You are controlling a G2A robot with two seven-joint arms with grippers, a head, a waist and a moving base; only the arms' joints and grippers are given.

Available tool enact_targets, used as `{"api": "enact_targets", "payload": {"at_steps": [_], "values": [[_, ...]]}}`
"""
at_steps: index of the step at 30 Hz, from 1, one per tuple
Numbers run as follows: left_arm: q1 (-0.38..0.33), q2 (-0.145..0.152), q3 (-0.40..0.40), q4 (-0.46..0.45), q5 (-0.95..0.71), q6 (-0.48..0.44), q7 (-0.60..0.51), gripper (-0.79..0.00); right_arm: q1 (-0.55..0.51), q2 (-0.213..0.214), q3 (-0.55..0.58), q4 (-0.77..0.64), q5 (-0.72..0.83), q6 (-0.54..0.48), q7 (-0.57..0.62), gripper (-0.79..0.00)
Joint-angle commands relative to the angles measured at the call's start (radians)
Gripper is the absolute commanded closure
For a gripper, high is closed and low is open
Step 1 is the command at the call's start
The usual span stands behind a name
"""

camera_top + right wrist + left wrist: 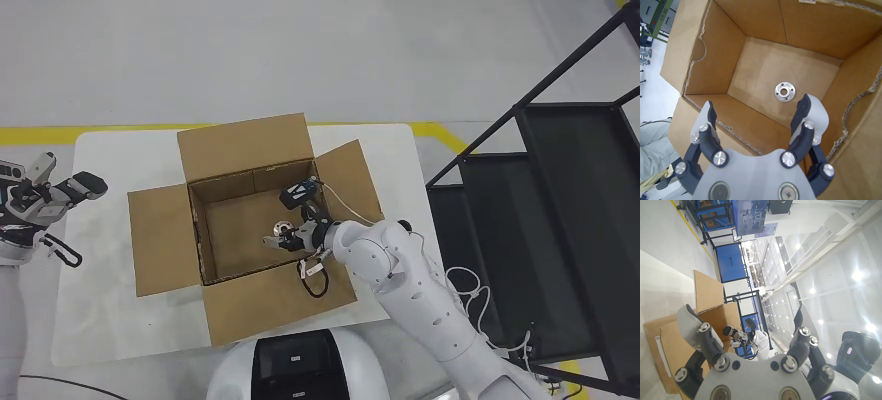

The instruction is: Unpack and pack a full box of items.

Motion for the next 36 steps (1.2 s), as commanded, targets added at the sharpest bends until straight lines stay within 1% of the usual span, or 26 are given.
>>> {"api": "enact_targets", "payload": {"at_steps": [1, 9, 11, 14, 16, 23, 24, 25, 26, 27, 28, 31, 34, 36], "values": [[0.0, 0.0, 0.0, 0.0, 0.0, 0.0, 0.0, -0.785, 0.0, 0.0, 0.0, 0.0, 0.0, 0.0, 0.0, -0.785], [0.0, 0.0, 0.0, 0.0, 0.0, 0.0, 0.0, -0.785, 0.0, 0.0, 0.0, 0.0, 0.0, 0.0, 0.0, -0.785], [0.0, 0.0, 0.0, 0.0, 0.0, 0.0, 0.0, -0.785, 0.005, 0.0, -0.012, 0.012, -0.02, -0.01, -0.001, -0.785], [0.0, 0.0, 0.0, 0.0, 0.0, 0.0, 0.0, -0.785, 0.057, -0.008, -0.052, 0.076, -0.058, -0.003, -0.004, -0.785], [0.0, 0.0, 0.0, 0.0, 0.0, 0.0, 0.0, -0.785, 0.097, -0.017, -0.081, 0.13, -0.074, 0.024, 0.0, -0.785], [0.0, 0.0, 0.0, 0.0, 0.0, 0.0, 0.0, -0.785, 0.212, -0.051, -0.16, 0.288, -0.053, 0.092, -0.019, -0.785], [0.0, 0.0, 0.0, 0.0, 0.0, 0.0, 0.0, -0.785, 0.227, -0.056, -0.171, 0.314, -0.053, 0.1, -0.02, -0.742], [0.0, 0.0, 0.0, 0.0, 0.0, 0.0, 0.0, -0.785, 0.241, -0.061, -0.183, 0.339, -0.051, 0.104, -0.017, -0.674], [0.0, 0.0, 0.0, 0.0, 0.0, 0.0, 0.0, -0.785, 0.253, -0.066, -0.193, 0.362, -0.046, 0.105, -0.016, -0.637], [0.0, 0.0, 0.0, 0.0, 0.0, 0.0, 0.0, -0.785, 0.265, -0.071, -0.203, 0.384, -0.043, 0.107, -0.014, -0.628], [0.0, 0.0, 0.0, 0.0, 0.0, 0.0, 0.0, -0.785, 0.277, -0.076, -0.216, 0.405, -0.044, 0.107, -0.004, -0.566], [0.0, 0.0, 0.0, 0.0, 0.0, 0.0, 0.0, -0.785, 0.304, -0.089, -0.244, 0.46, -0.042, 0.114, 0.004, -0.57], [0.0, 0.0, 0.0, 0.0, 0.0, 0.0, 0.0, -0.785, 0.327, -0.1, -0.261, 0.51, -0.036, 0.125, 0.002, -0.523], [0.0, 0.0, 0.0, 0.0, 0.0, 0.0, 0.0, -0.785, 0.342, -0.108, -0.273, 0.536, -0.038, 0.133, -0.002, -0.508]]}}
